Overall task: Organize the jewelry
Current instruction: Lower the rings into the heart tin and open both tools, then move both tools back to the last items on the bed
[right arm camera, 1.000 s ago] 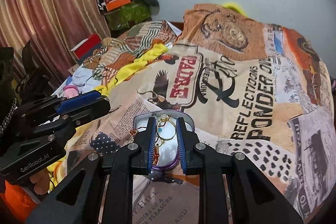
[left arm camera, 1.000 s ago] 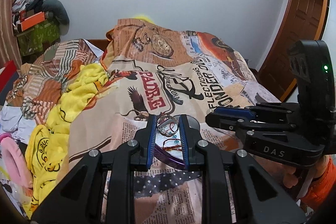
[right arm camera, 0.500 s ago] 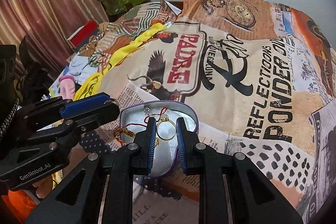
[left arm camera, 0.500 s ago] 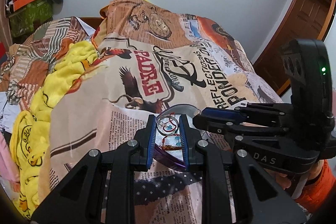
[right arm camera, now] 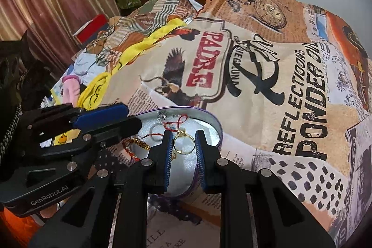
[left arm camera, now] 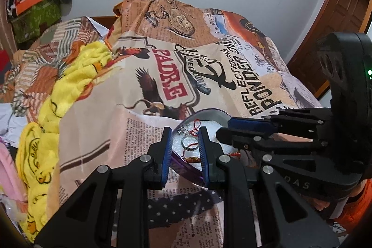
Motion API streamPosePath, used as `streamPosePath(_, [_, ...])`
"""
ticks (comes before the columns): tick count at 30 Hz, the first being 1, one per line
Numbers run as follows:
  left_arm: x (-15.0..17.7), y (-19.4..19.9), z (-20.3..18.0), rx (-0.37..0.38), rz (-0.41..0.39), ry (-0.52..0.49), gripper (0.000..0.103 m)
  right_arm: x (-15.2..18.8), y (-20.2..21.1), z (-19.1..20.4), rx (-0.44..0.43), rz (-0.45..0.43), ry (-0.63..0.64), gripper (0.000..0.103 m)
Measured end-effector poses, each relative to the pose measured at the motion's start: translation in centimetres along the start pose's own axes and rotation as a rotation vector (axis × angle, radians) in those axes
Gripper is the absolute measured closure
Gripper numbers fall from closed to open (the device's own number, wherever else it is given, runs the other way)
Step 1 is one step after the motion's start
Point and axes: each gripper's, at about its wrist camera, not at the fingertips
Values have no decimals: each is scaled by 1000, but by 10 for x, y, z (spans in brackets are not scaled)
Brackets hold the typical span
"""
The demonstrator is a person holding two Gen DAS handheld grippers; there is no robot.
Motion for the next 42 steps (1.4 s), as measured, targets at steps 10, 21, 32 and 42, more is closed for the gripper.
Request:
streamPosePath(10, [-6,29,2,-7,-60,26,82,1,9,9,56,-11,42,74])
streamPosePath(21, [-9,61,-17,-10,-120,-1,82,6,57,4,107,-127,26,74])
streamPosePath(32, [-9,57,-71,56,-114,-86,82,28,125,-44,190,-249,-62,74])
streamPosePath(42, [5,21,-120,105,-26,-180,80,61,128,-78,217,-196,-135,73])
Point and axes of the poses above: each gripper's, at about its wrist camera, not at the fingertips, and y roughly against the way its jaws point, z to its left, x to its underside, and after that the axes turned 5 degrees about x, right-handed
